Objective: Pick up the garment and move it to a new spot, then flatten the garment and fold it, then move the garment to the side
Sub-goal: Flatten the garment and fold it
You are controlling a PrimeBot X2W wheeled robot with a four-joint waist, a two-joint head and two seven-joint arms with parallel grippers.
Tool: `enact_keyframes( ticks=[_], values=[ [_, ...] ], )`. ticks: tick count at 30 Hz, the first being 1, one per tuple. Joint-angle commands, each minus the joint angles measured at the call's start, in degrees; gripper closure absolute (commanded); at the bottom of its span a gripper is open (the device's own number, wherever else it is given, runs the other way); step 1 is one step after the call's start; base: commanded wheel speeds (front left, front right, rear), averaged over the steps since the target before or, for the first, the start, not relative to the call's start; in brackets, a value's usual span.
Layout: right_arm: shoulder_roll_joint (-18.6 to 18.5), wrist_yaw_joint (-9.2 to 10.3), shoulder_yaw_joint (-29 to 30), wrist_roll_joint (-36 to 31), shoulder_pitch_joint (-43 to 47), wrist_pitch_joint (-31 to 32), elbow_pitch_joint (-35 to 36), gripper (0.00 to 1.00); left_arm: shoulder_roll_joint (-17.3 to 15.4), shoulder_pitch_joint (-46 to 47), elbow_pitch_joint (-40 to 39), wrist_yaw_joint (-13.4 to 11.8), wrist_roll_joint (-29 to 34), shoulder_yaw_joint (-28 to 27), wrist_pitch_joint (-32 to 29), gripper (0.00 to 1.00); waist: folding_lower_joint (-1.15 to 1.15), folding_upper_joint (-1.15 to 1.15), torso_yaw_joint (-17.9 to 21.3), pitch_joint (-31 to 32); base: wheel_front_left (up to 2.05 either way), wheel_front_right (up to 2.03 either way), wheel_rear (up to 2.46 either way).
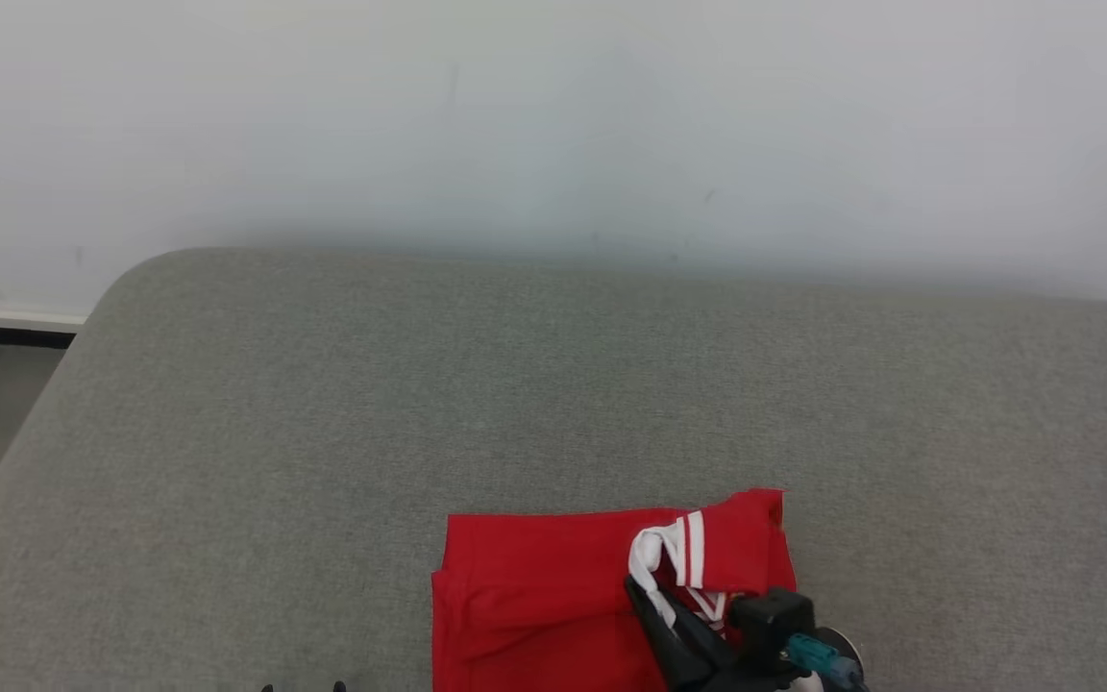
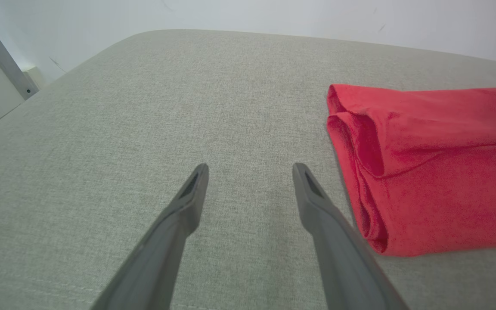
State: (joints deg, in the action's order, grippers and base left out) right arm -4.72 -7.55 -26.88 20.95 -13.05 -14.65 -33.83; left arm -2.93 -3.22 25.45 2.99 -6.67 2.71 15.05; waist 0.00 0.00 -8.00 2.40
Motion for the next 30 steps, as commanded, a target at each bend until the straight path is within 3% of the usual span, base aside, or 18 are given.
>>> enact_keyframes(
  ticks=[1,7,13,14,15,16,21,30],
  values=[
    [0.38,0.16,-2.55,1.1,-1.51,0.37,-1.17,1.0,0.04,-0.01,0.28,-0.02,0.33,0.08,0.16,0.0,0.0,0.0,-2.99,0.1,0.0,0.0,0.0],
    [1.09,0.16,-9.63,3.46,-5.43,0.76,-5.56,1.0,0.05,-0.05,0.61,0.55,1.2,0.24,0.16,0.0,0.0,0.0,-7.02,0.23,0.0,0.0,0.0],
    [1.7,0.16,-11.13,5.11,-8.54,0.37,-9.85,1.0,0.05,0.26,0.89,1.01,1.76,0.7,0.16,0.0,0.0,0.0,-9.68,0.32,0.0,0.0,0.0],
    [1.77,0.16,-10.87,5.41,-9.22,0.12,-10.66,0.92,0.05,0.25,0.92,1.13,1.76,0.74,0.16,0.0,0.0,0.0,-9.98,0.36,0.0,0.0,0.0],
    [1.8,0.16,-10.64,5.59,-9.71,-0.11,-11.1,0.55,0.05,0.2,0.91,1.22,1.77,0.8,0.16,0.0,0.0,0.0,-10.23,0.36,0.0,0.0,0.0],
    [1.88,0.16,-10.44,5.92,-10.08,-0.23,-11.38,0.0,0.05,0.08,0.86,1.26,1.76,0.76,0.16,0.0,0.0,0.0,-10.34,0.37,0.0,0.0,0.0],
    [1.79,0.16,-10.15,7.18,-10.8,-0.54,-9.89,0.0,0.05,-0.6,0.56,0.94,1.49,0.06,0.16,0.0,0.0,0.0,-9.65,0.37,0.0,0.0,0.0],
    [1.84,0.16,-1.39,2.13,-7.7,-0.57,-5.23,0.0,0.05,0.19,-0.01,0.34,0.4,0.54,0.16,0.0,0.0,0.0,-5.85,-0.1,0.0,0.0,0.0]
  ],
)
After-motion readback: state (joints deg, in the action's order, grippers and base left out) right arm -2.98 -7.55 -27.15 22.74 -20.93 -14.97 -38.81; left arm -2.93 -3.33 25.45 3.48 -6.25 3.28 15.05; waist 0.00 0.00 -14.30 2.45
